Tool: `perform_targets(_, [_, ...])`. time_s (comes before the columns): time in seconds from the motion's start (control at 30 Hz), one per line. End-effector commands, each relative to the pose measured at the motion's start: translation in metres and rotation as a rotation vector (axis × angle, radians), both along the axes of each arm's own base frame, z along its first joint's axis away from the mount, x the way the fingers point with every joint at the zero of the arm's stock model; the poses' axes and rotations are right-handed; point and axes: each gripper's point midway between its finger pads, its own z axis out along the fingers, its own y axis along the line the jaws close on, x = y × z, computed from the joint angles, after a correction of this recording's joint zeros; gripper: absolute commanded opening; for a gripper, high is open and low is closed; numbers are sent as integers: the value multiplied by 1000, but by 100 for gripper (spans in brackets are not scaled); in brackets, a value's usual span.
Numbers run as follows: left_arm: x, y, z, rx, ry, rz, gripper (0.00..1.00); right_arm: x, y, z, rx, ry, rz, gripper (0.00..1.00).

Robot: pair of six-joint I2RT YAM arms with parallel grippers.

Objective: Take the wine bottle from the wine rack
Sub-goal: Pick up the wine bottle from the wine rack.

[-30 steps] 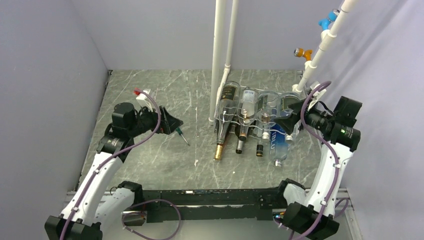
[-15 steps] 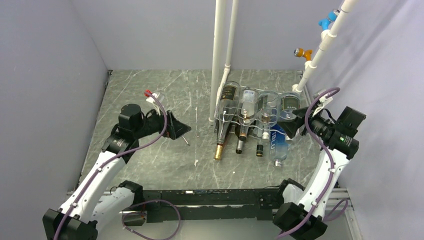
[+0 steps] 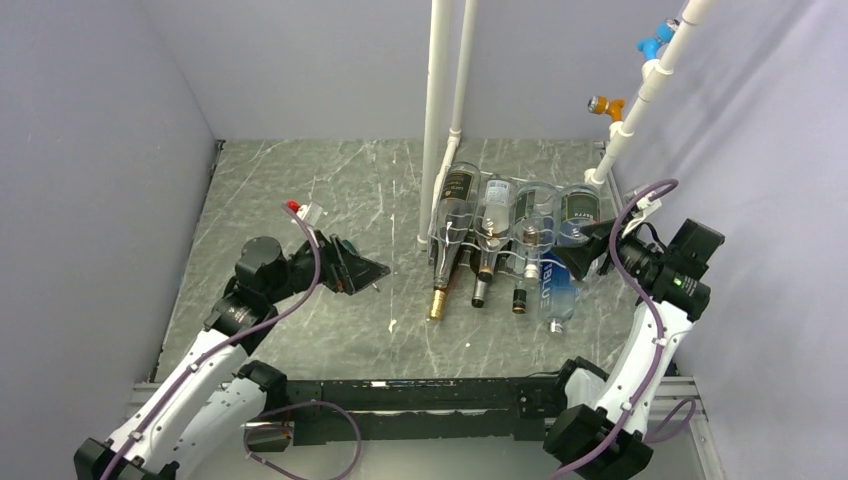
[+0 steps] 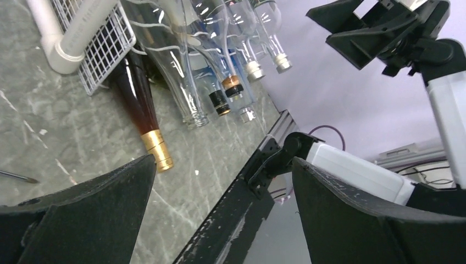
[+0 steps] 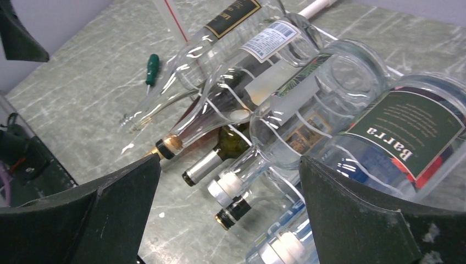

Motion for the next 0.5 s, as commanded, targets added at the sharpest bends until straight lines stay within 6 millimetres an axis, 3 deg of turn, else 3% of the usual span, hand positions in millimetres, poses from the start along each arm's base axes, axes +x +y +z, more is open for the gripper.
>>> perform_targets(0.0, [-3, -7, 22, -46, 11, 39, 99, -2, 10, 4, 34, -64, 93, 100])
perform_targets(0.23, [-6, -25, 17, 135, 37, 82, 99, 4, 3, -3, 47, -22, 67, 100])
perform_targets(0.47, [18, -27, 18, 319, 33, 305, 99, 10, -4, -3, 88, 33, 59, 100])
